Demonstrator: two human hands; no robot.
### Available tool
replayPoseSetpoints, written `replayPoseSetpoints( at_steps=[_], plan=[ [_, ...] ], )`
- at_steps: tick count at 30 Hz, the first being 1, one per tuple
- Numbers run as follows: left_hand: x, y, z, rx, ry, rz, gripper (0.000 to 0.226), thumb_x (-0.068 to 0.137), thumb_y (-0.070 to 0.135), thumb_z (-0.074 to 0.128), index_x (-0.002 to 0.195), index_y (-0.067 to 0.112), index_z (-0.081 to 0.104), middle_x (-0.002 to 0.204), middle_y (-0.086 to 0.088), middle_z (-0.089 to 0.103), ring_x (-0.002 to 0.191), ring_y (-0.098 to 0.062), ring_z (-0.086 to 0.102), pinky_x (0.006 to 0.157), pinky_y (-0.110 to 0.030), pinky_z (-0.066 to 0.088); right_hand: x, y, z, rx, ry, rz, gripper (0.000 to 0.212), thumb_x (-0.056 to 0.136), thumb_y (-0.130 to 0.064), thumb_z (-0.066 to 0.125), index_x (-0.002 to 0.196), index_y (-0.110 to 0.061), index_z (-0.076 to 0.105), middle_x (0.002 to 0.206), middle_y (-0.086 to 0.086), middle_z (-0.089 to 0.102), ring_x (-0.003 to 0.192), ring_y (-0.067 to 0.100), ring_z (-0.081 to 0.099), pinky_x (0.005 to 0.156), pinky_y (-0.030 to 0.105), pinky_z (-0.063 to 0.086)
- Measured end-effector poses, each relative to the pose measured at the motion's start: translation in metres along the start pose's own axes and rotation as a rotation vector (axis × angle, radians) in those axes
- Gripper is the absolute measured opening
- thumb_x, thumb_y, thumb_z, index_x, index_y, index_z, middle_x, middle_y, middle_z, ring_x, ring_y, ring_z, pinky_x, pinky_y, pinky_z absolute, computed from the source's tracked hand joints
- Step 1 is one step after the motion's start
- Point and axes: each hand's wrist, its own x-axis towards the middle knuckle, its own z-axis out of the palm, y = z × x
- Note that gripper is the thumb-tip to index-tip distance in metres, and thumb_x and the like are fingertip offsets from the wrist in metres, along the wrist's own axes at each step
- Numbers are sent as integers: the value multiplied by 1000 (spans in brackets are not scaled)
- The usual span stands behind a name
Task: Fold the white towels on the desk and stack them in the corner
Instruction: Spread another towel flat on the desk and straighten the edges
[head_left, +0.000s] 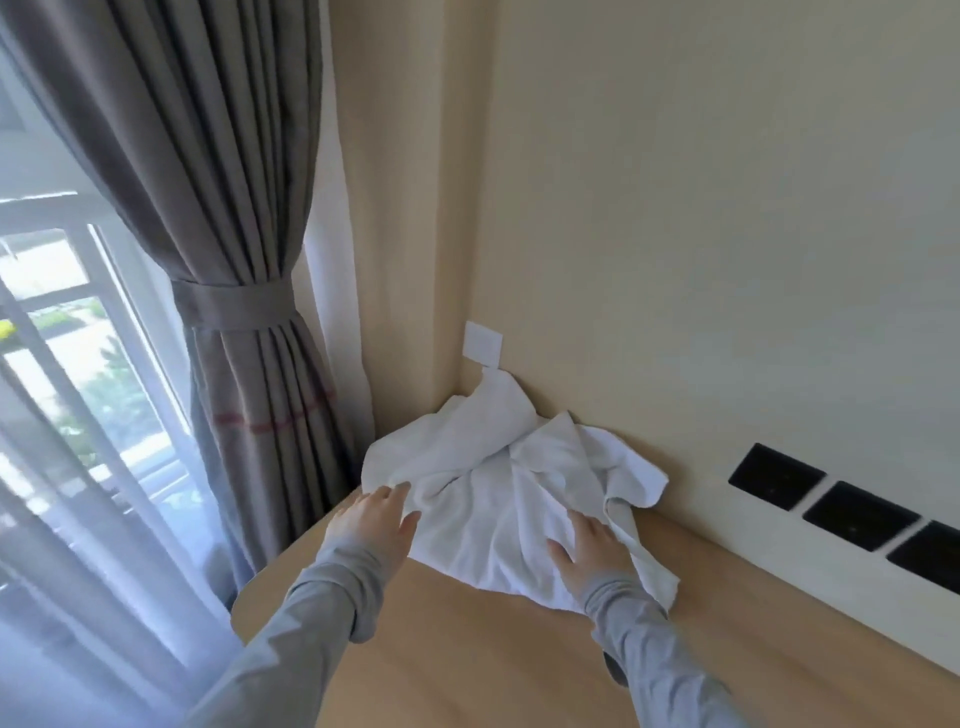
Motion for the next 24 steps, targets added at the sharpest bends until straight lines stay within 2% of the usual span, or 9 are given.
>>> replayPoseSetpoints(
  at_steps=[4, 7, 10, 14, 19, 24],
  plan=[
    [46, -4, 33, 28, -70, 23, 55, 97, 44, 30, 147, 24, 19, 144, 7, 39, 127, -16, 41, 99, -32, 38, 17, 27, 19, 50, -44, 169, 70, 93, -53, 39, 146, -15, 15, 150, 1, 28, 137, 17, 28, 106, 28, 31],
    [84, -9, 61, 16, -89, 9, 61, 95, 48, 33, 148, 23, 15, 148, 7, 32, 131, -16, 36, 103, -34, 36, 34, 48, 31, 140, -23, 303, 84, 87, -57, 48, 148, -15, 9, 153, 4, 23, 139, 19, 26, 110, 29, 28],
    [110, -22, 83, -38, -119, -48, 68, 93, 52, 37, 148, 21, 14, 152, 5, 25, 135, -17, 30, 106, -38, 33, 45, 61, 35, 161, 0, 362, 95, 81, -62, 54, 148, -14, 6, 155, 5, 16, 142, 20, 17, 114, 33, 21],
    [141, -37, 106, -54, -163, -101, 78, 88, 59, 42, 148, 18, 13, 153, 1, 24, 136, -22, 29, 104, -41, 34, 66, 74, 36, 220, -34, 459, 111, 72, -65, 63, 148, -11, 3, 155, 6, 15, 143, 22, 15, 116, 35, 18],
    [175, -50, 120, -91, -236, -141, 94, 78, 70, 47, 149, 19, 12, 152, -1, 24, 137, -25, 27, 104, -43, 34, 84, 86, 40, 247, -149, 616, 123, 58, -64, 72, 148, -16, 2, 149, 4, 22, 139, 26, 22, 113, 40, 23],
    [219, -57, 130, -244, -204, -194, 85, 82, 70, 34, 148, 19, 19, 151, -4, 28, 137, -27, 26, 109, -45, 26, 95, 83, 50, 285, -207, 651, 119, 54, -63, 74, 146, -22, 9, 139, -1, 34, 131, 25, 33, 109, 38, 30]
  ],
)
